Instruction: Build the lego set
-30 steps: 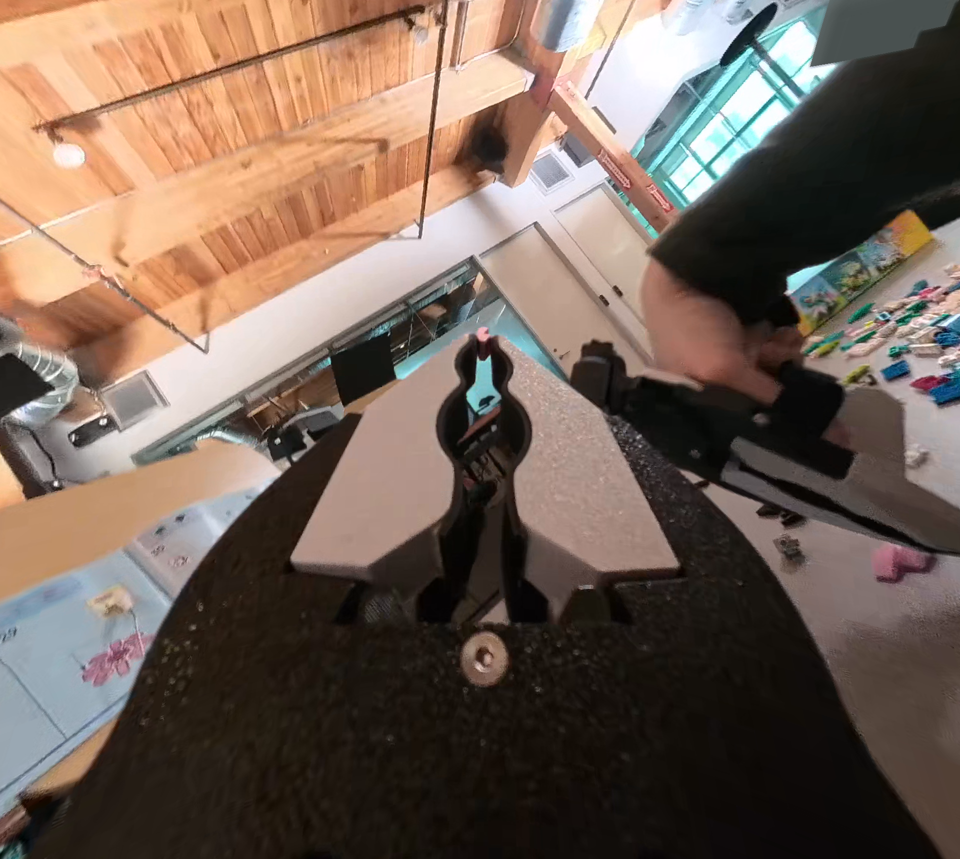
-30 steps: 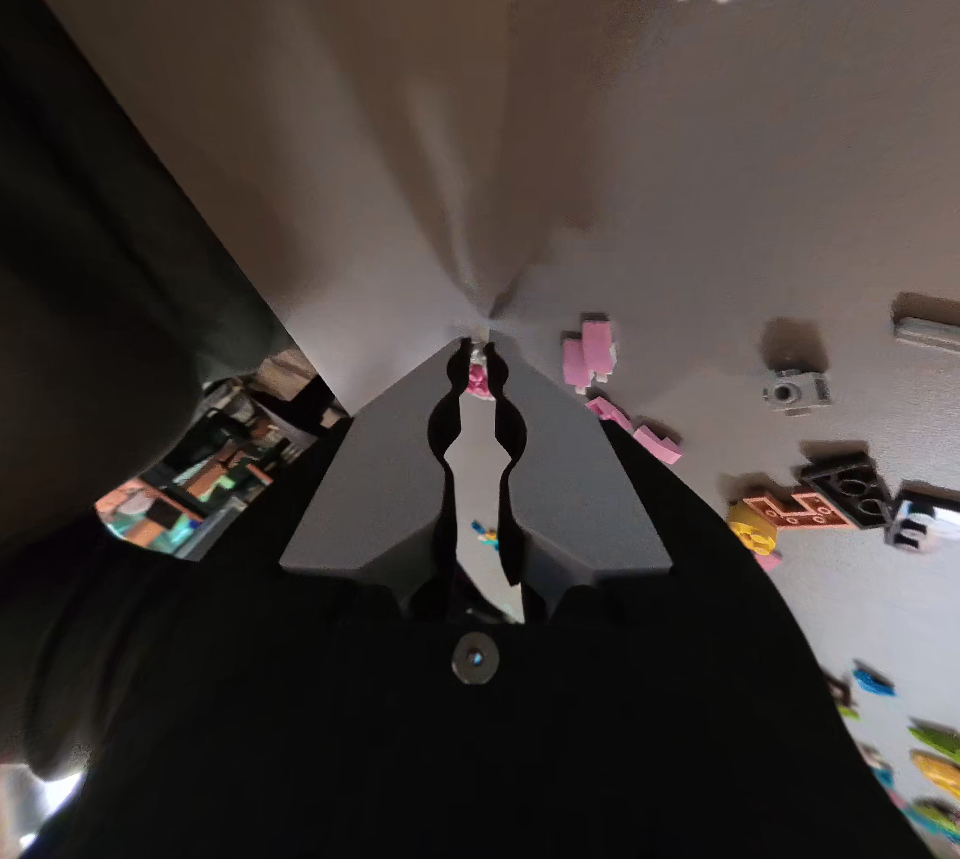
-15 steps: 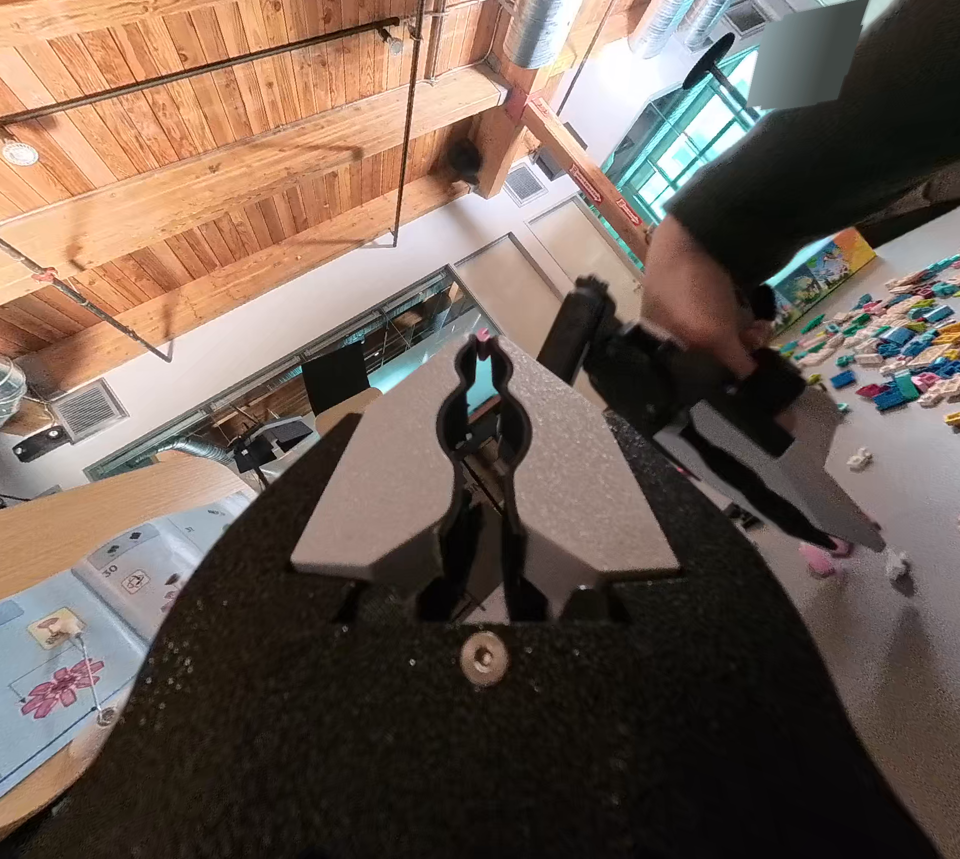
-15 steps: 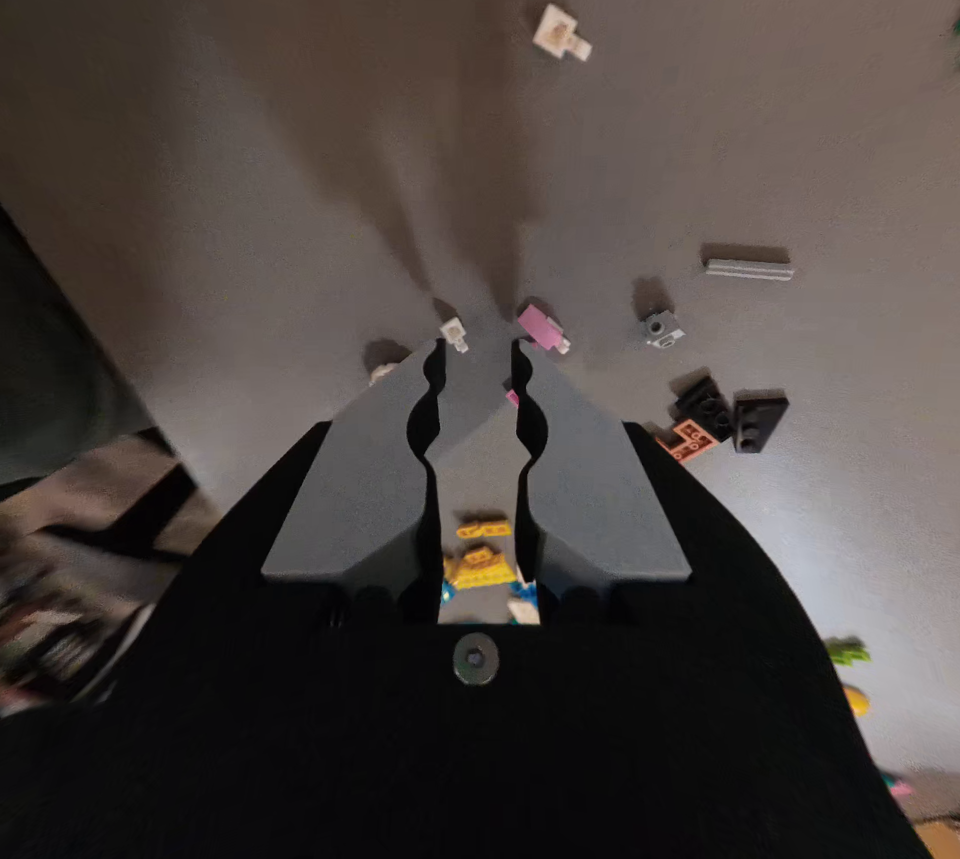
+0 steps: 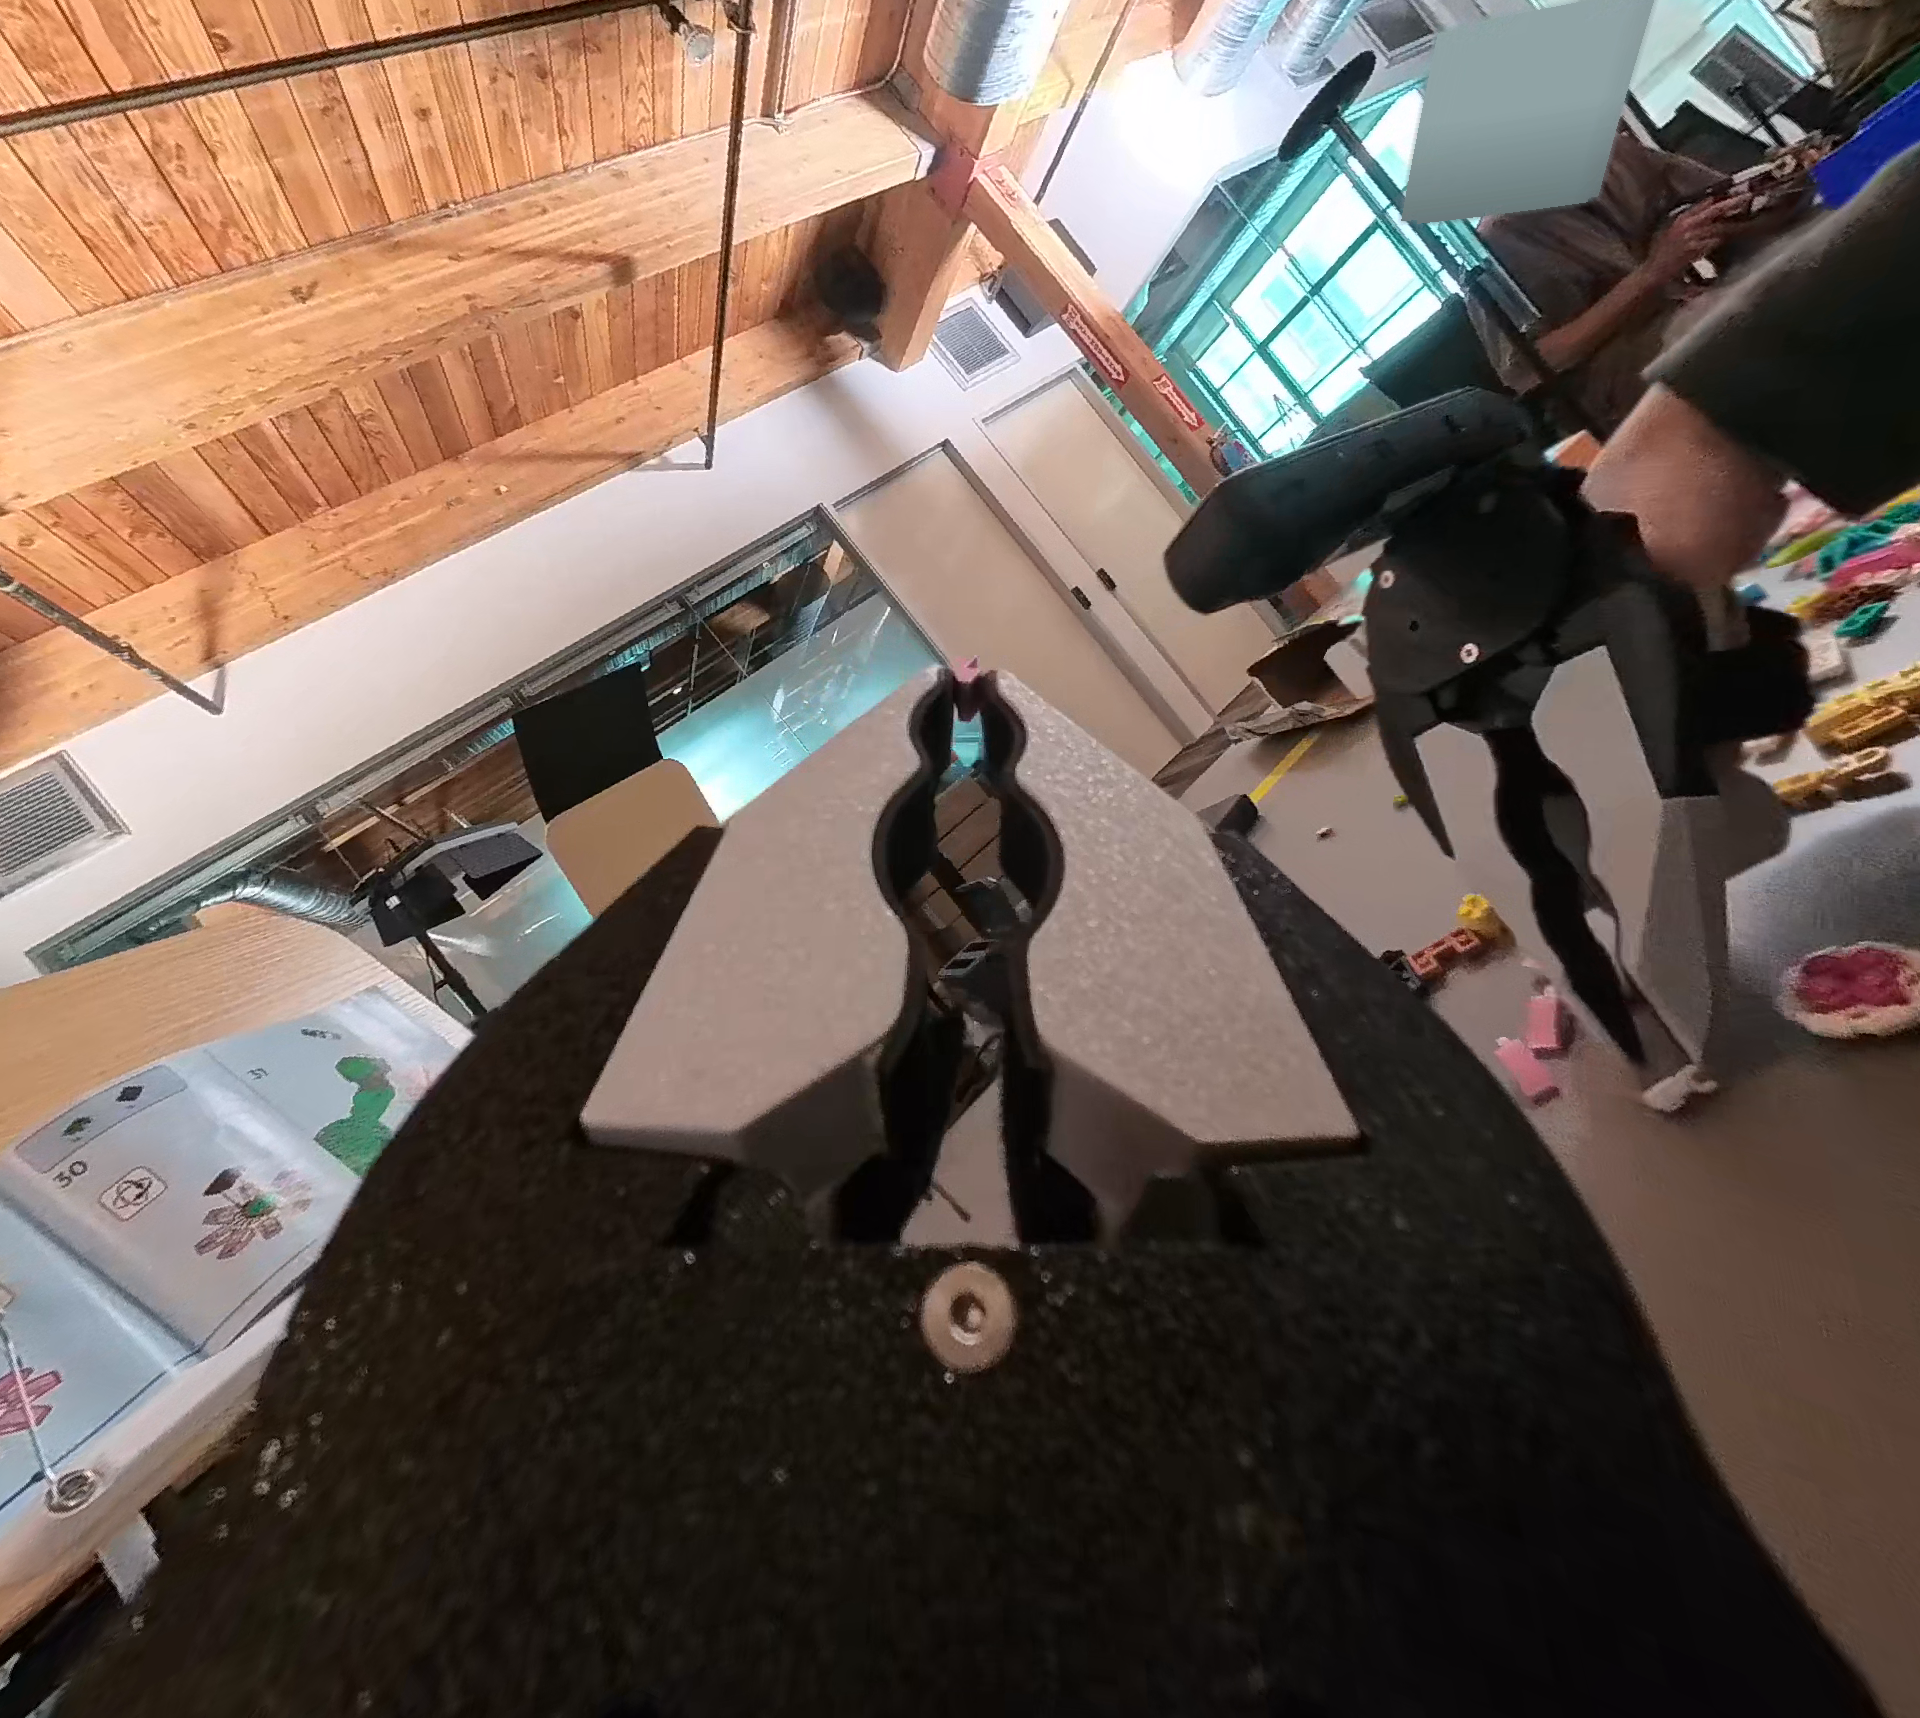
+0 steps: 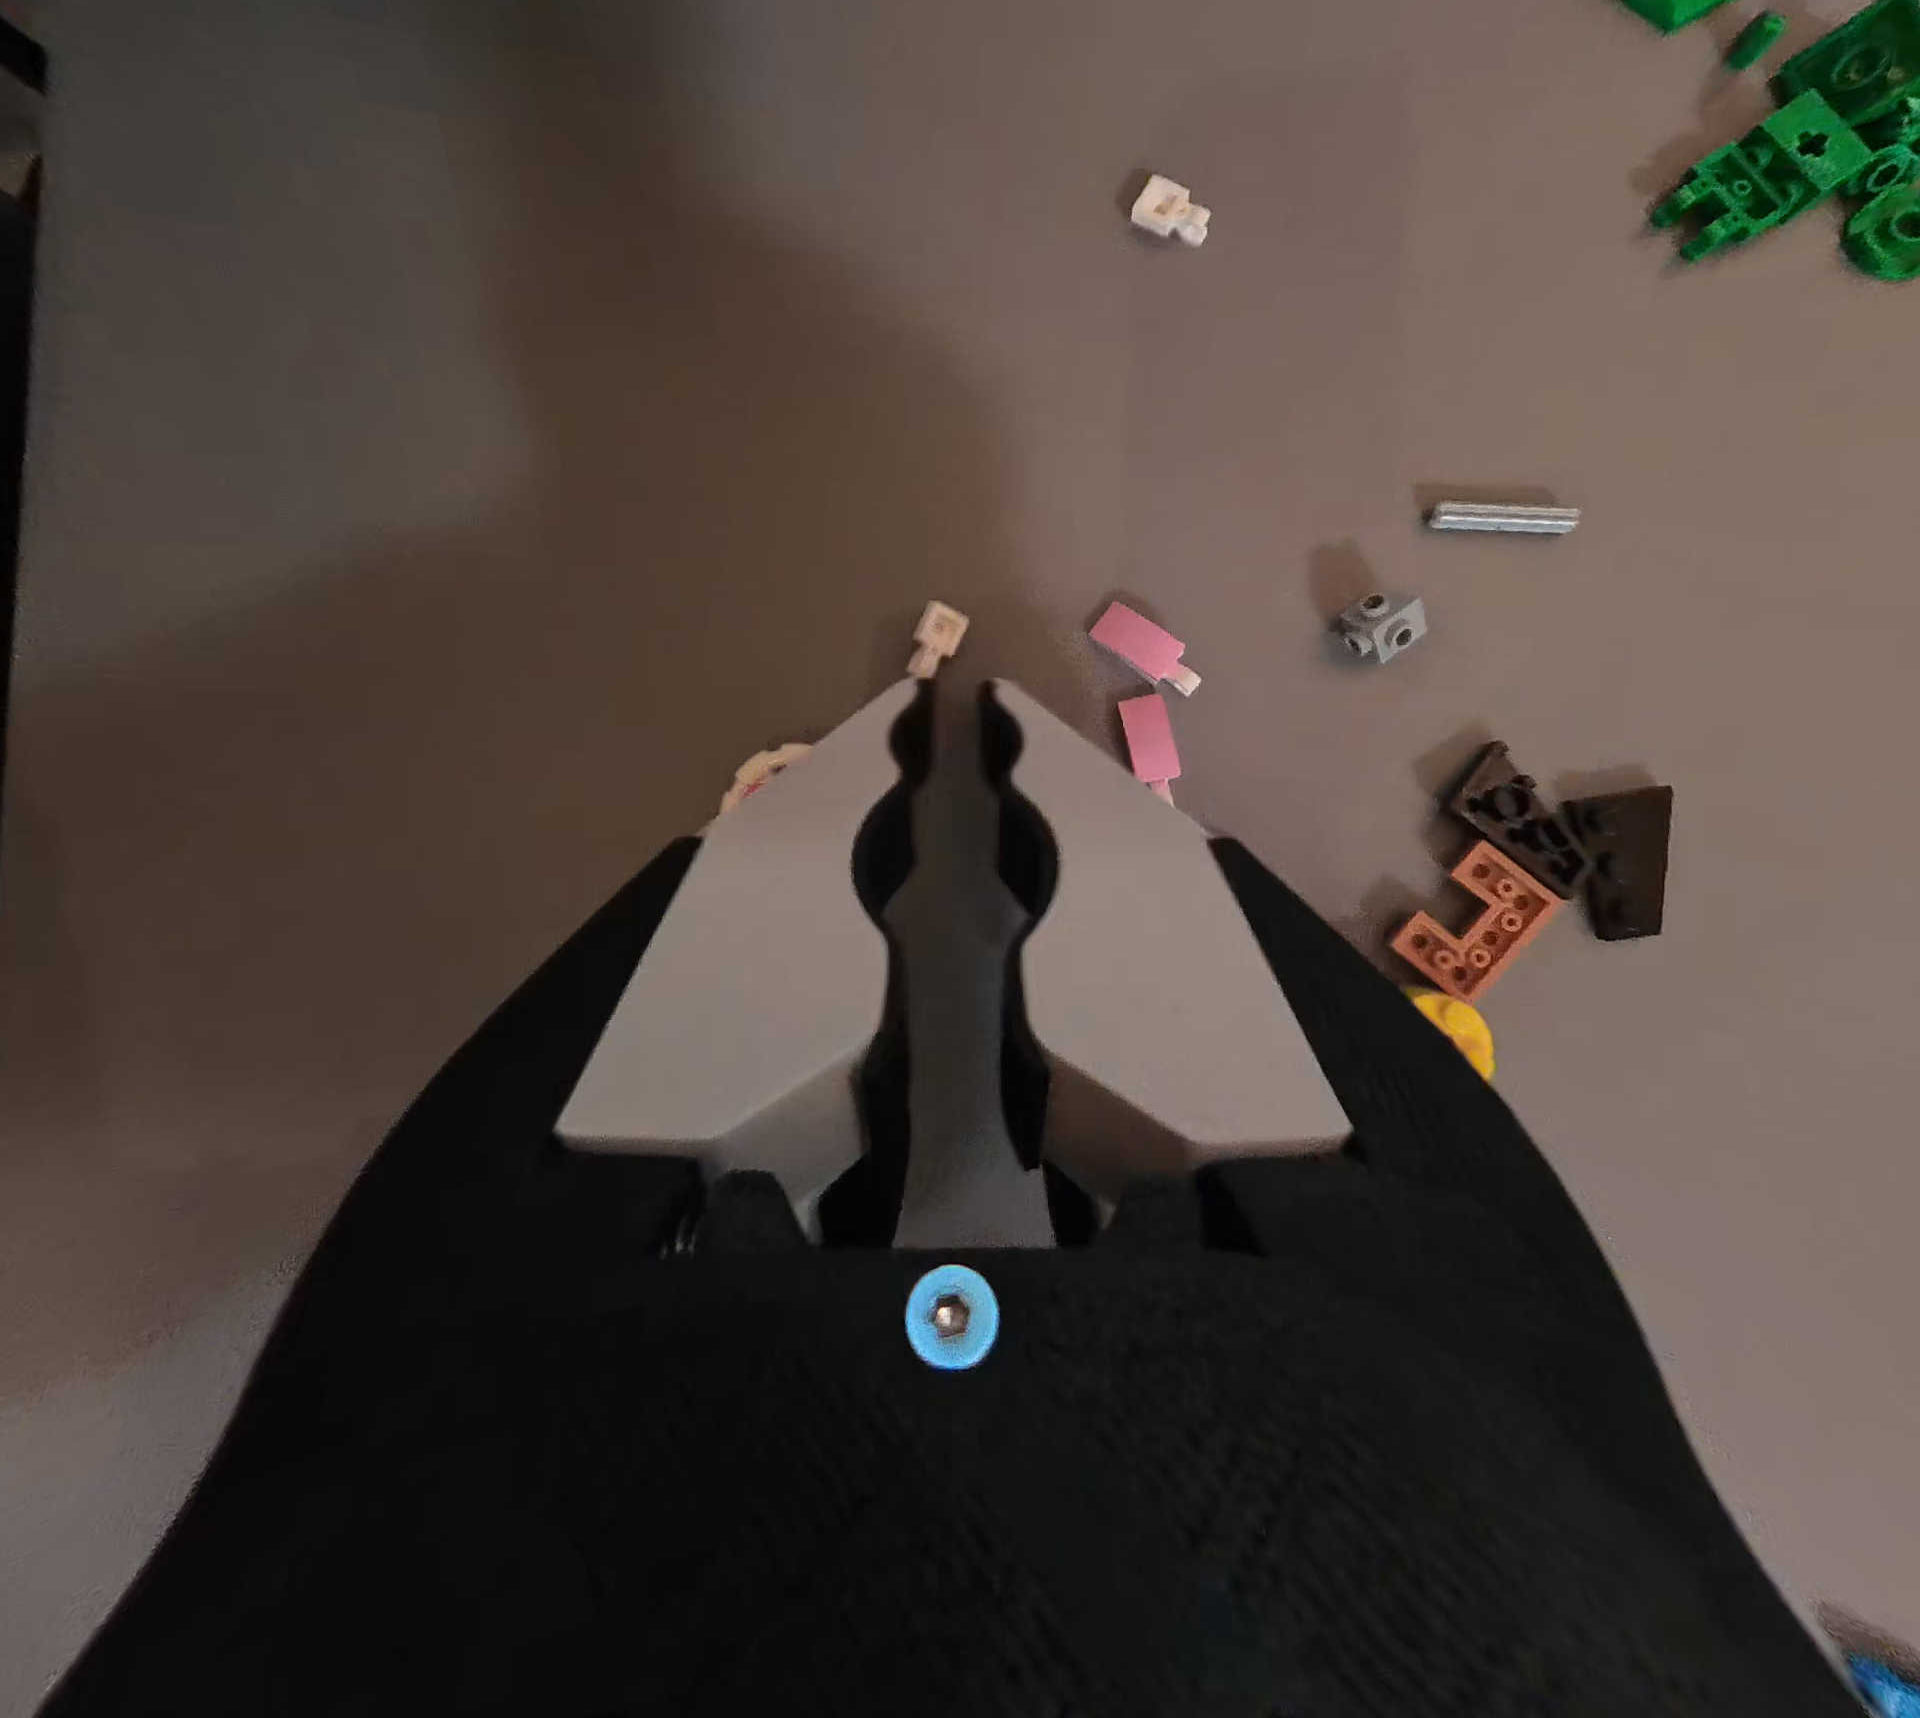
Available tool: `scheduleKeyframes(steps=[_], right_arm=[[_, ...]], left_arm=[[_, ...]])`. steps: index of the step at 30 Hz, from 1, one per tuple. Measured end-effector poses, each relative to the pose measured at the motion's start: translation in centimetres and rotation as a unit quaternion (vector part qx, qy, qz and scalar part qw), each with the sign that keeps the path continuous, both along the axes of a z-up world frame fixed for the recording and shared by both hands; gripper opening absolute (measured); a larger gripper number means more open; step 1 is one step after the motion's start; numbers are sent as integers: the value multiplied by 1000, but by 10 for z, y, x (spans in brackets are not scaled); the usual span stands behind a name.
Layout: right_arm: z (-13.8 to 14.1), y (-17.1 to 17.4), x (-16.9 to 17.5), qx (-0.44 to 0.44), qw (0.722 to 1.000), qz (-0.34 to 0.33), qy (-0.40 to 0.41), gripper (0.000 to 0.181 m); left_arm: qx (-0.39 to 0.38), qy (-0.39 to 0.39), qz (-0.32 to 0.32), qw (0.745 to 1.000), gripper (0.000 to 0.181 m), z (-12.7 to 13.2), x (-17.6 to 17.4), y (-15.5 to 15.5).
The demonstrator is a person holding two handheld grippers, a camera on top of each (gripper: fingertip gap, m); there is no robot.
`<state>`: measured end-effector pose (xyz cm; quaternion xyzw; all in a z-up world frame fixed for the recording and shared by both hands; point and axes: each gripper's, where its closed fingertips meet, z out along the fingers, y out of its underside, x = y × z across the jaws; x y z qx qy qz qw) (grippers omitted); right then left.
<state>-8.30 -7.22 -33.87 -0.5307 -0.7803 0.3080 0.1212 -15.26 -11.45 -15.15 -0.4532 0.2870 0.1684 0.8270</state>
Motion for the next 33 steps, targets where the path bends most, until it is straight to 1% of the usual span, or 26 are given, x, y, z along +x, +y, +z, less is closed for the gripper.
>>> scheduleKeyframes(steps=[1, 4, 7, 9, 10, 12, 14, 17, 20, 21, 25, 27, 30, 31, 33], right_arm=[[-1, 0, 0, 8, 1000, 2, 9, 0], [-1, 4, 1, 73, 997, 8, 34, 0], [4, 2, 4, 148, 987, 27, 54, 0], [8, -3, 6, 165, 984, 24, 60, 0], [10, -6, 5, 153, 986, 13, 60, 0], [14, -13, 3, 123, 990, -1, 67, 12], [16, -13, 0, 133, 987, -3, 89, 15], [3, -10, 0, 140, 988, -3, 59, 17], [1, -8, -4, 133, 990, -7, 53, 11], [0, -8, -4, 132, 990, -6, 47, 0], [1, -3, 0, 108, 994, -7, 21, 0], [7, -2, -1, 80, 996, -22, 27, 0], [15, 1, -3, 80, 995, -26, 55, 0], [16, 1, -4, 74, 995, -32, 56, 3], [16, -1, -8, 33, 997, -57, 49, 9]], left_arm=[[-3, 0, -1, 1000, 1, -1, 0, 1], [-11, 1, -6, 1000, 2, -4, 2, 2], [-22, 5, -11, 1000, 2, -8, 5, 4], [-38, 5, -13, 999, 2, -13, 7, 8], [-41, 5, -10, 999, 2, -15, 7, 9], [-45, 8, -11, 999, 1, -17, 8, 10], [-49, 10, -15, 999, 2, -18, 10, 10], [-52, 16, -23, 998, 2, -20, 14, 10], [-59, 27, -28, 998, 2, -24, 17, 11], [-62, 31, -29, 997, 2, -26, 18, 12], [-73, 50, -33, 996, 2, -33, 23, 14], [-80, 59, -35, 994, 2, -37, 25, 15], [-81, 71, -31, 994, 2, -40, 27, 16], [-82, 74, -31, 993, 2, -41, 27, 16], [-83, 76, -31, 993, 2, -42, 28, 16]])
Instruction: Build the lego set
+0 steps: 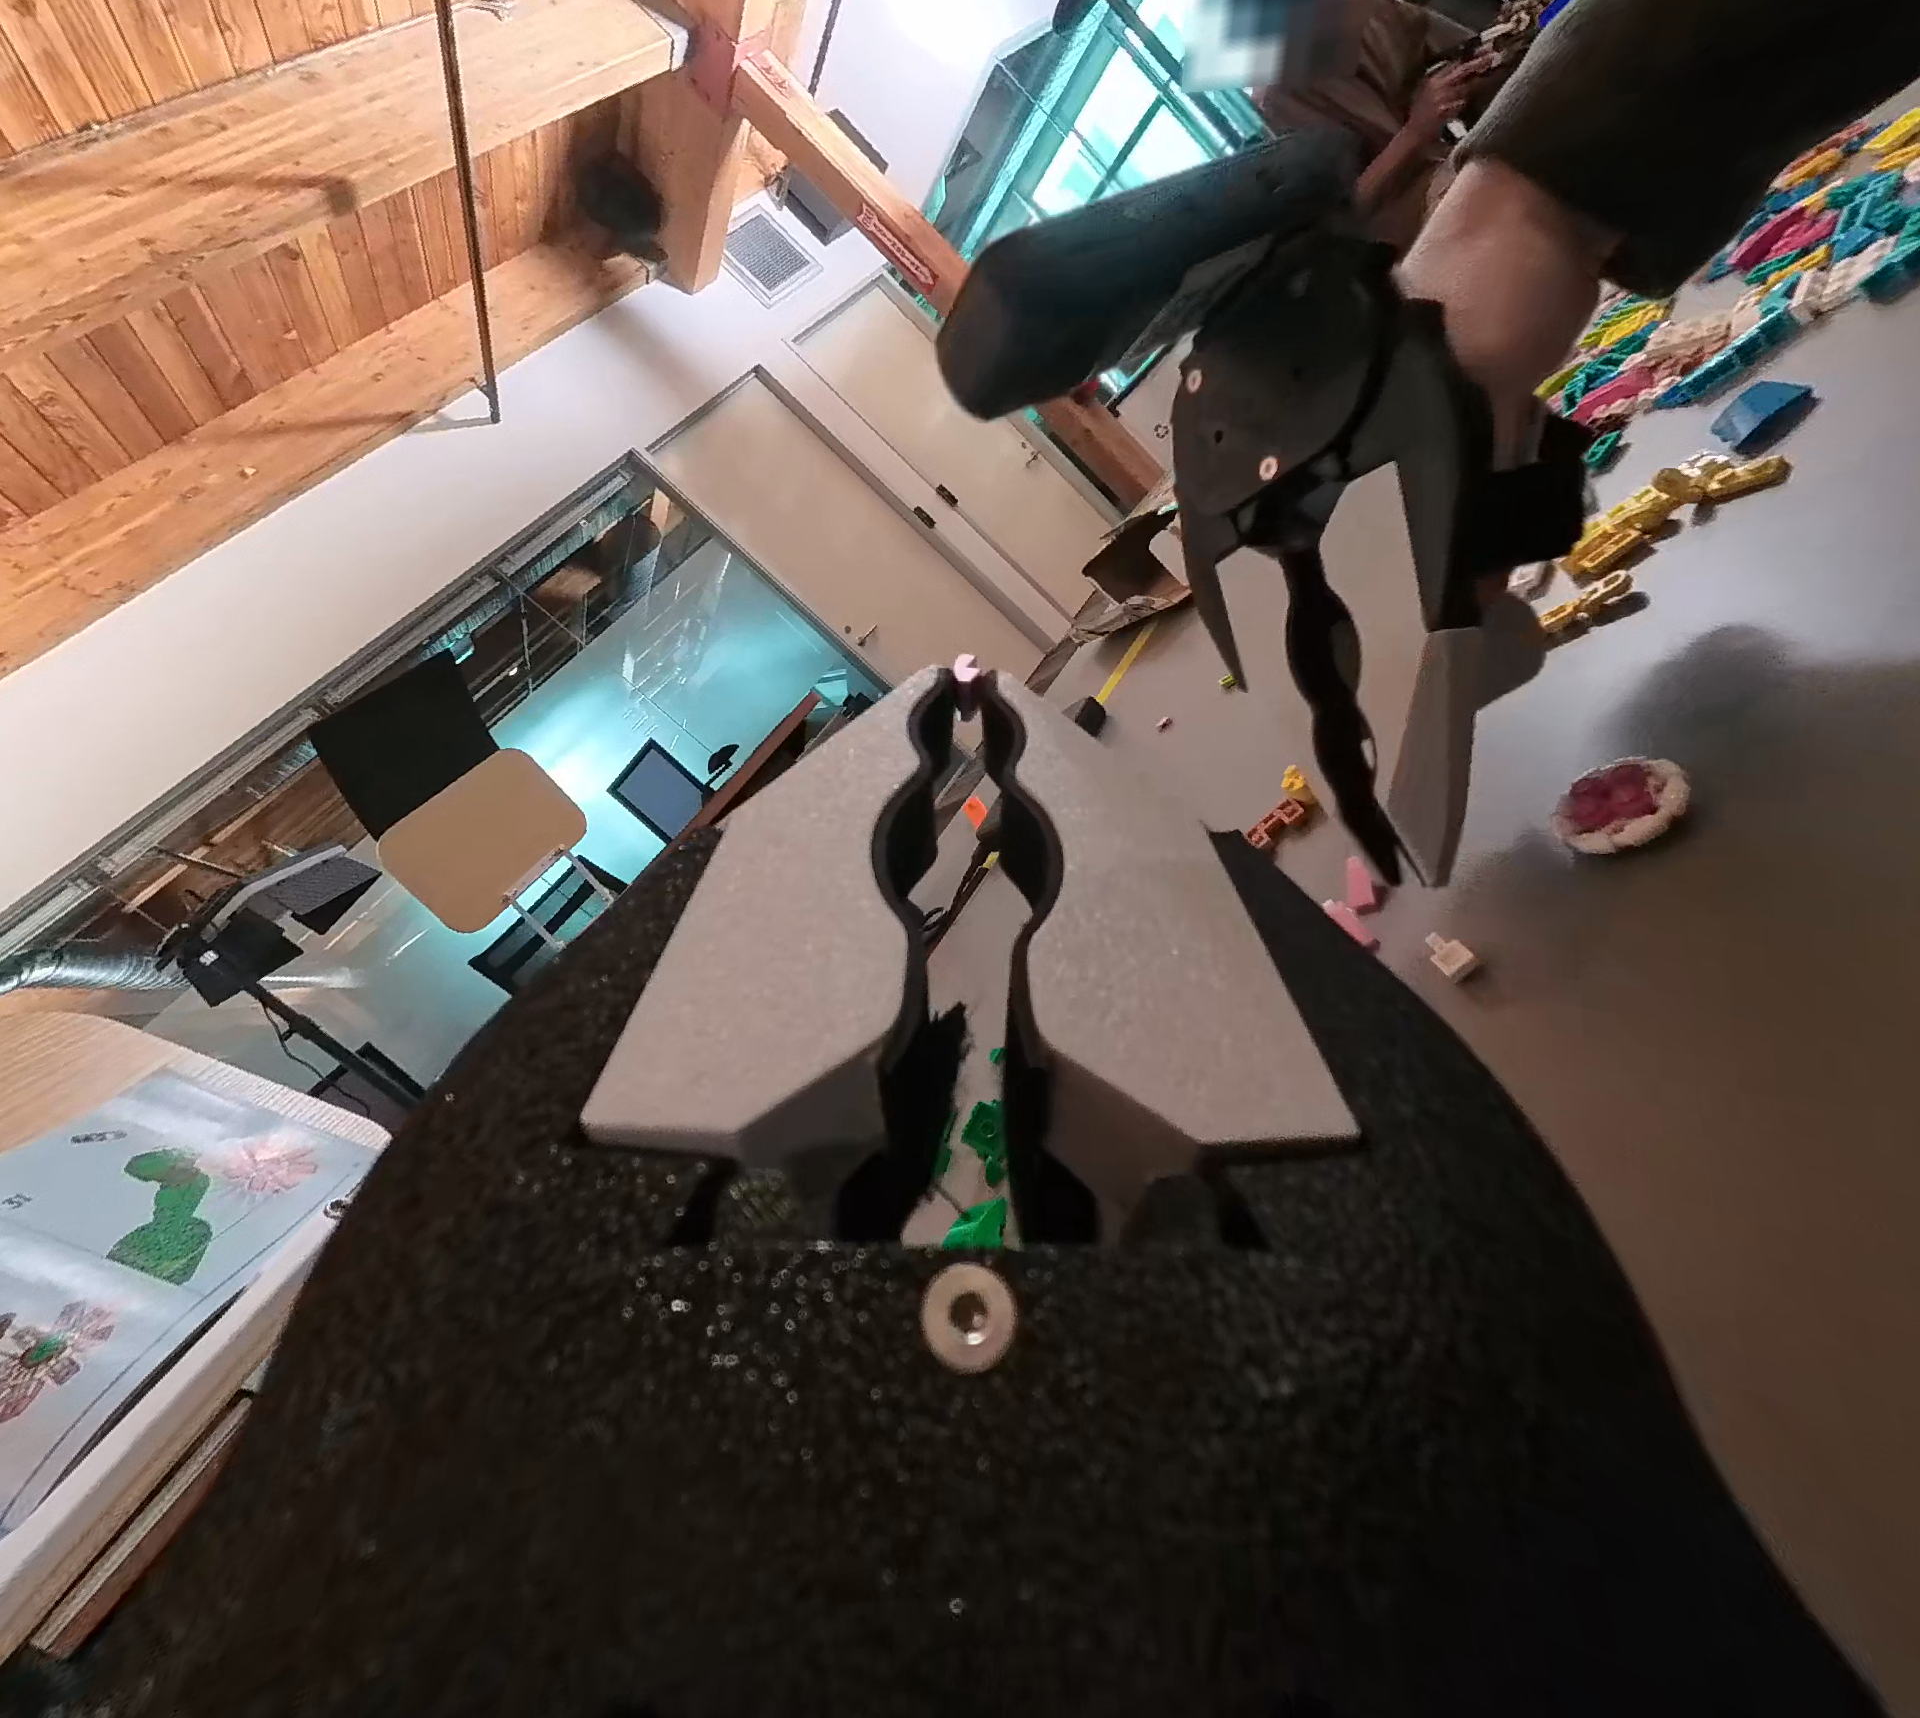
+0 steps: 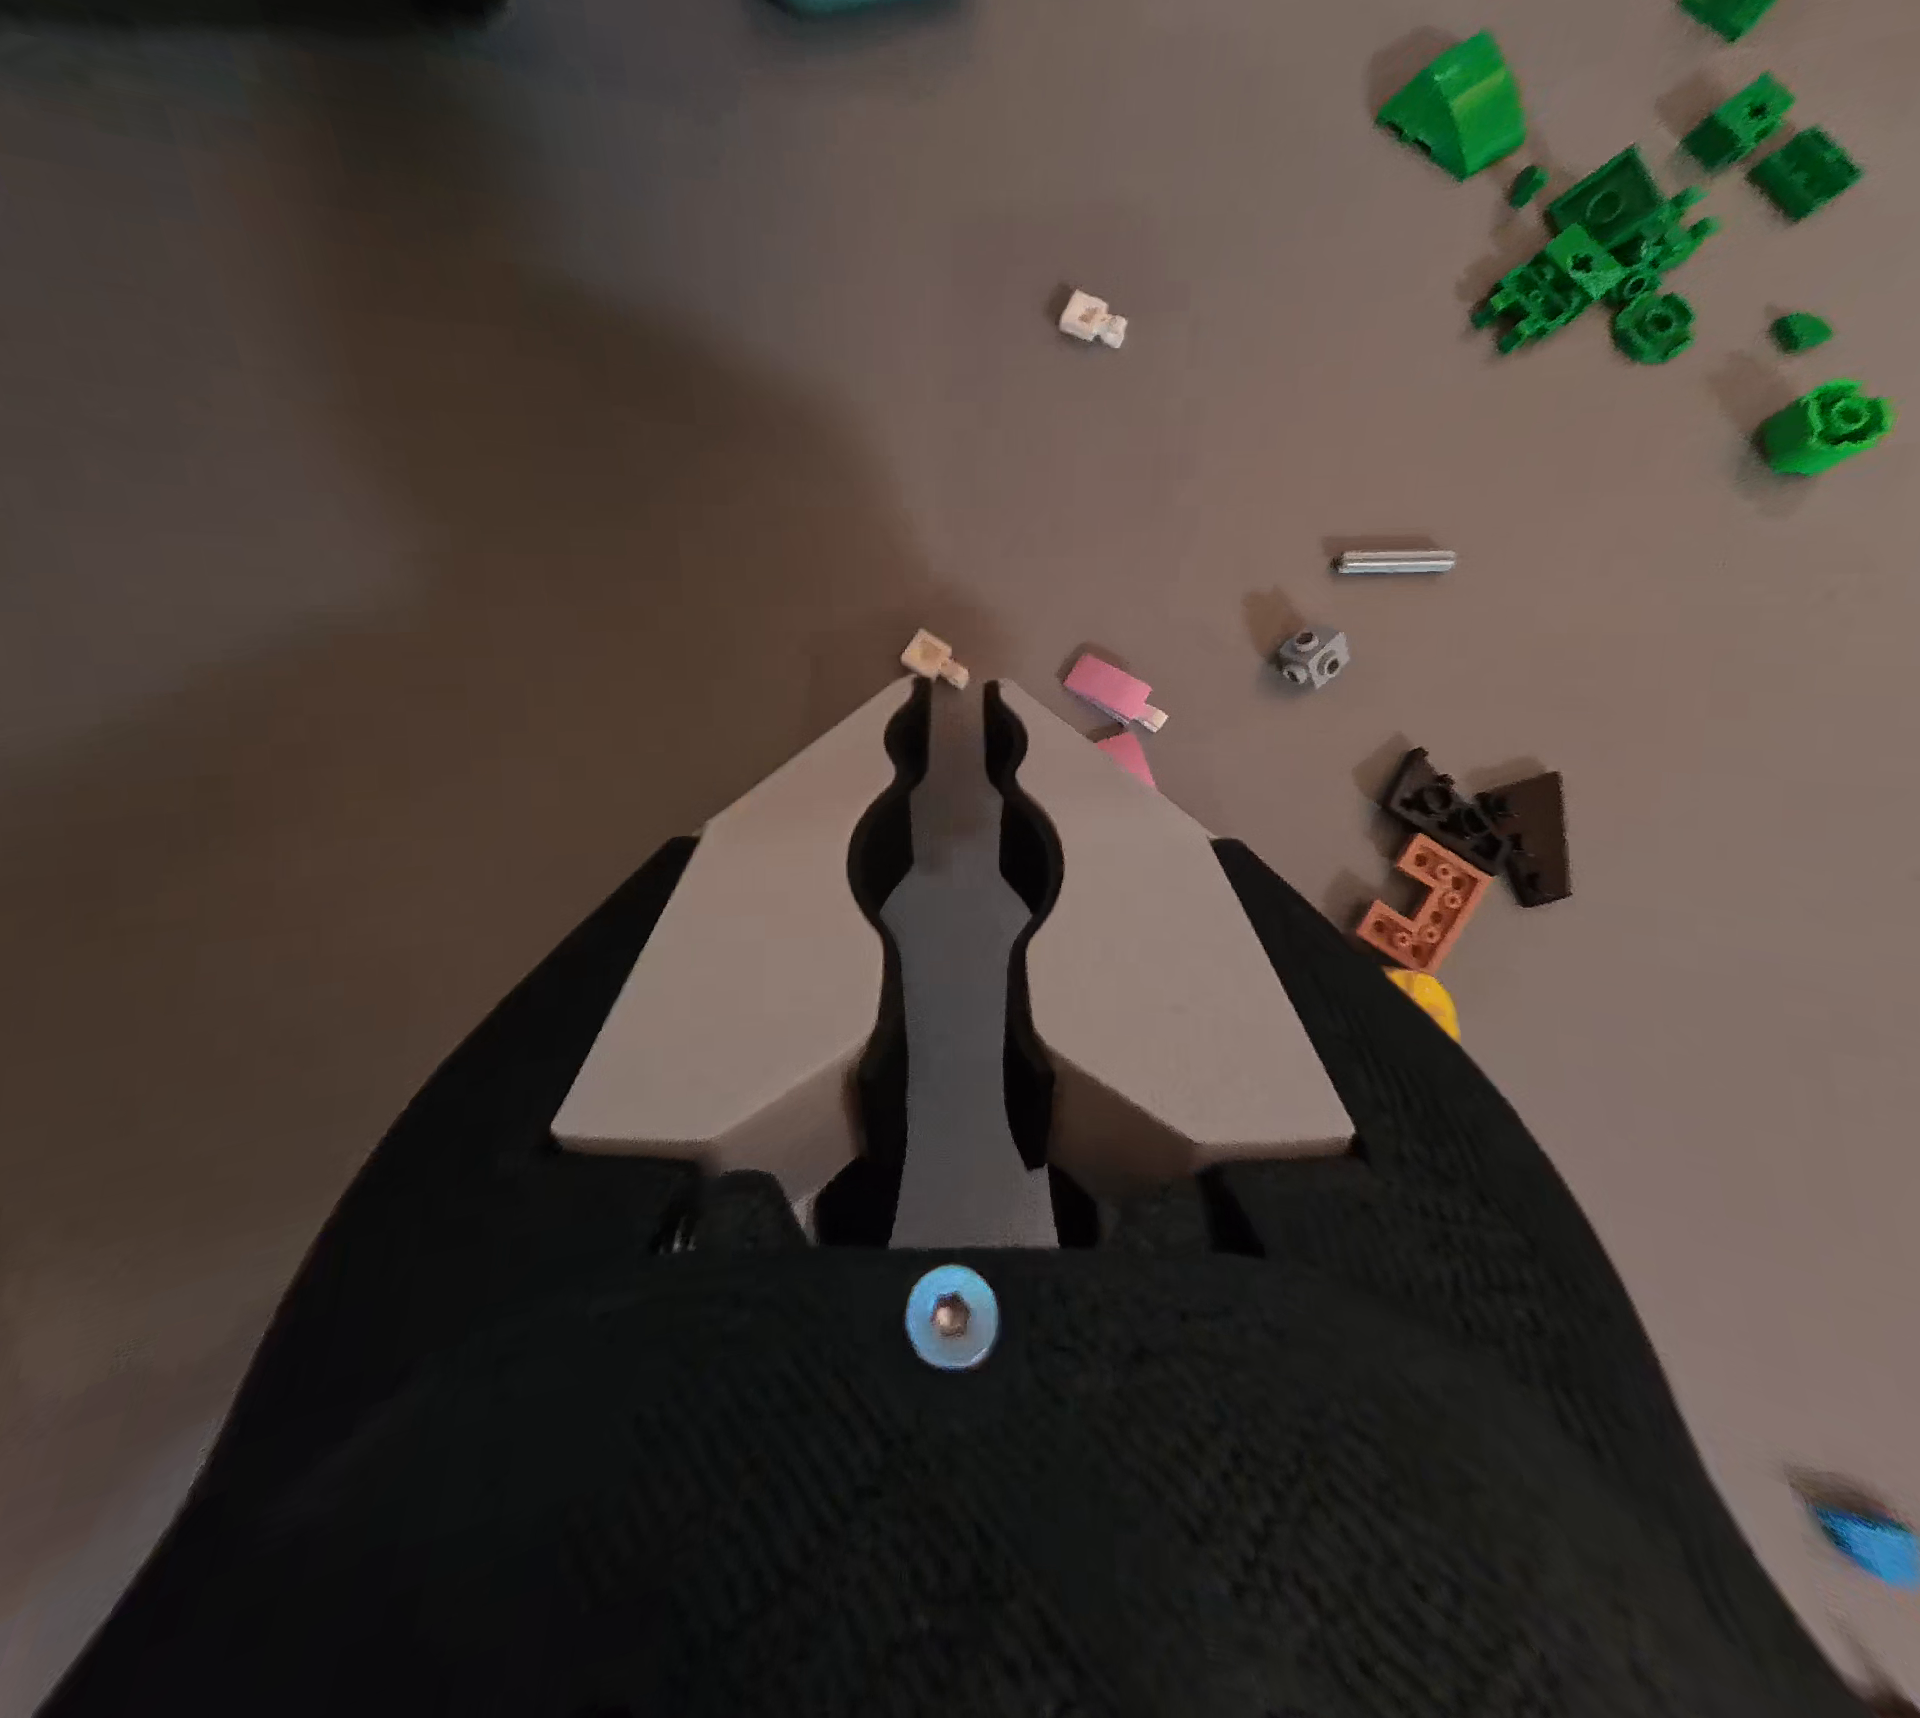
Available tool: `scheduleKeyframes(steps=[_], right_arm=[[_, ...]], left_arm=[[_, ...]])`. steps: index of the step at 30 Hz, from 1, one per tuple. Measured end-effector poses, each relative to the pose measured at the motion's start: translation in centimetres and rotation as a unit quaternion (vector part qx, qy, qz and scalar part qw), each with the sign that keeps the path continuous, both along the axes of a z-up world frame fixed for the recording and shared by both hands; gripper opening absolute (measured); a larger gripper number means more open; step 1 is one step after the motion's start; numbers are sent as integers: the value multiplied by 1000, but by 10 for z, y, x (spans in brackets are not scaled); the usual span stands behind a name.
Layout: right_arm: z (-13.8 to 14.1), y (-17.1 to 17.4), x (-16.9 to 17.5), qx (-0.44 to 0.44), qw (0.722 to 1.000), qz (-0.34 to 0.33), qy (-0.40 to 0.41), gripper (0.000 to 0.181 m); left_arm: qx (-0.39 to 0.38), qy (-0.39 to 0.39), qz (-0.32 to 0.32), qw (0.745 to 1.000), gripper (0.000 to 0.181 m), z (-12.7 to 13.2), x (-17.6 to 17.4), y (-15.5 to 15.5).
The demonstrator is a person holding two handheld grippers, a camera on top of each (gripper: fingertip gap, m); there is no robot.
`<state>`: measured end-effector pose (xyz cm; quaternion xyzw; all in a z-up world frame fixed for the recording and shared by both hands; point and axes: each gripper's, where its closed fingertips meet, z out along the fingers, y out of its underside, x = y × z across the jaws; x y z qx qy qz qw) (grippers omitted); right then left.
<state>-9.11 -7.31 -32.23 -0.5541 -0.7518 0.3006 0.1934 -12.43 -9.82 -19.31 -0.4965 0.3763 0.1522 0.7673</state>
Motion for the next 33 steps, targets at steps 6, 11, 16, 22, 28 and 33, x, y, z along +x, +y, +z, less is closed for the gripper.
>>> scheduleKeyframes(steps=[6, 11, 16, 22, 28, 33], right_arm=[[-4, -1, -2, 9, 999, 50, -3, 15], [-14, -3, -3, 87, 986, 143, -10, 21], [-17, -5, -6, 78, 983, 166, -18, 6], [1, 0, -13, 149, 975, 158, 40, 1], [27, 14, -5, 503, 828, 235, 79, 1], [51, 9, 2, 649, 705, 274, 78, 1]], left_arm=[[-3, 5, 3, 1000, 2, -2, -1, 1], [-4, 6, 4, 1000, 2, -2, -2, 1], [-7, 11, 6, 1000, 2, -3, -3, 2], [-41, 15, 6, 999, 2, -13, -2, 7], [-94, 10, -5, 996, 2, -26, 2, 12], [-180, -11, -103, 978, 2, -41, 30, 1]])
